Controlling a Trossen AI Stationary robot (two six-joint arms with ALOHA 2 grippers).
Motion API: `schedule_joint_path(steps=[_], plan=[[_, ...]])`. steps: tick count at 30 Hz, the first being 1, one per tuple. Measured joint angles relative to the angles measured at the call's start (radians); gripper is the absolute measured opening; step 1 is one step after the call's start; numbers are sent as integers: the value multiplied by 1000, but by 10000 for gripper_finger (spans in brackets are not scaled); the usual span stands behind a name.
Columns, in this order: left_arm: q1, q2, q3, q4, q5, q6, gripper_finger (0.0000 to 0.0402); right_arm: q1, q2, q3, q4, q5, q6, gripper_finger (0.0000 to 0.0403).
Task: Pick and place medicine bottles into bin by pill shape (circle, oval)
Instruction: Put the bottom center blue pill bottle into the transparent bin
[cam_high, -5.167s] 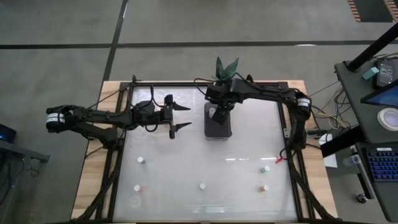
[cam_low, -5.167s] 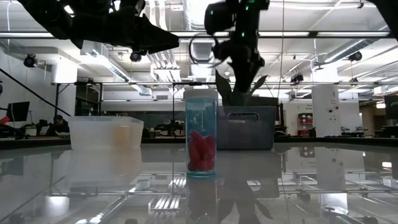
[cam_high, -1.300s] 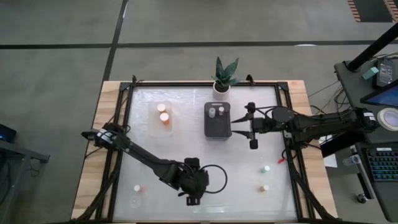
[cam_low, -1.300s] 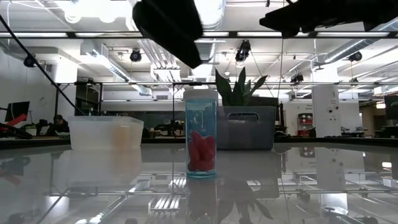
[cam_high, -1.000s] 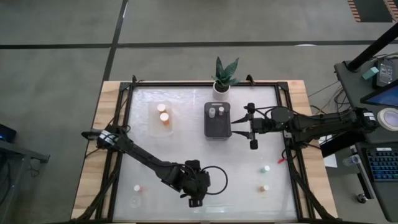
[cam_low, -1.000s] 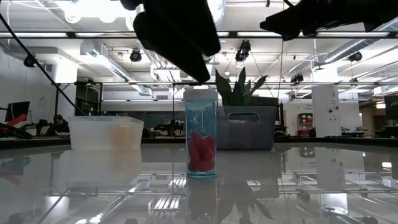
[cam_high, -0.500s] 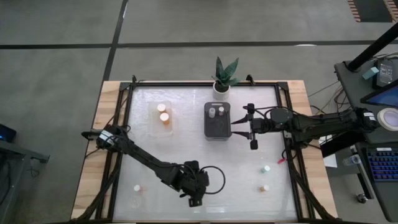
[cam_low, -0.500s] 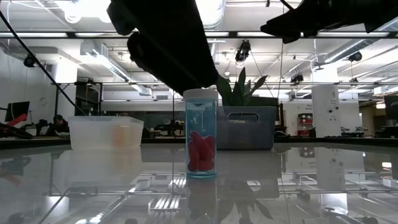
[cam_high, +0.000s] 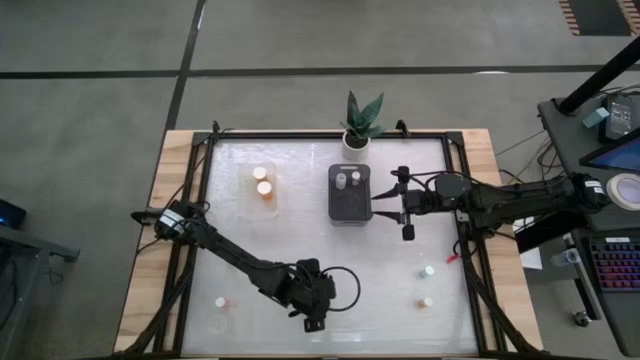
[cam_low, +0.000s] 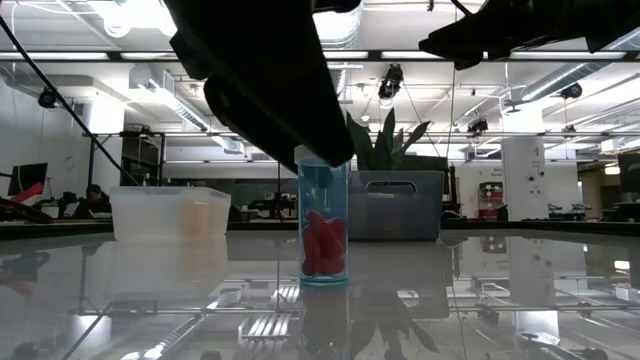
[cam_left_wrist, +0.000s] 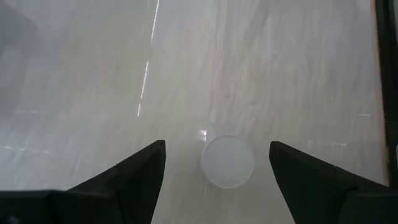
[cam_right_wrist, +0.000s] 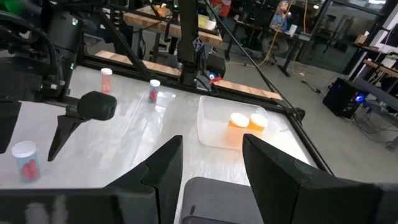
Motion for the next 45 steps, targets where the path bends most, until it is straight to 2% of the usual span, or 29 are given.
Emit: schedule_joint_path(steps=[25,32,37,45], plan=[[1,0,2,-2,3,19,103,0,0,-1,-20,0,8,160],[2,-19,11,-12,7,19,96,0,0,-1,-26,1,8,160],[9,-96,11,-77,0,18,95,0,0,-1,-27,1,11,160],[30,-293,-3,-264,-150,-26,94,0,0,-1,-32,1,18,160]])
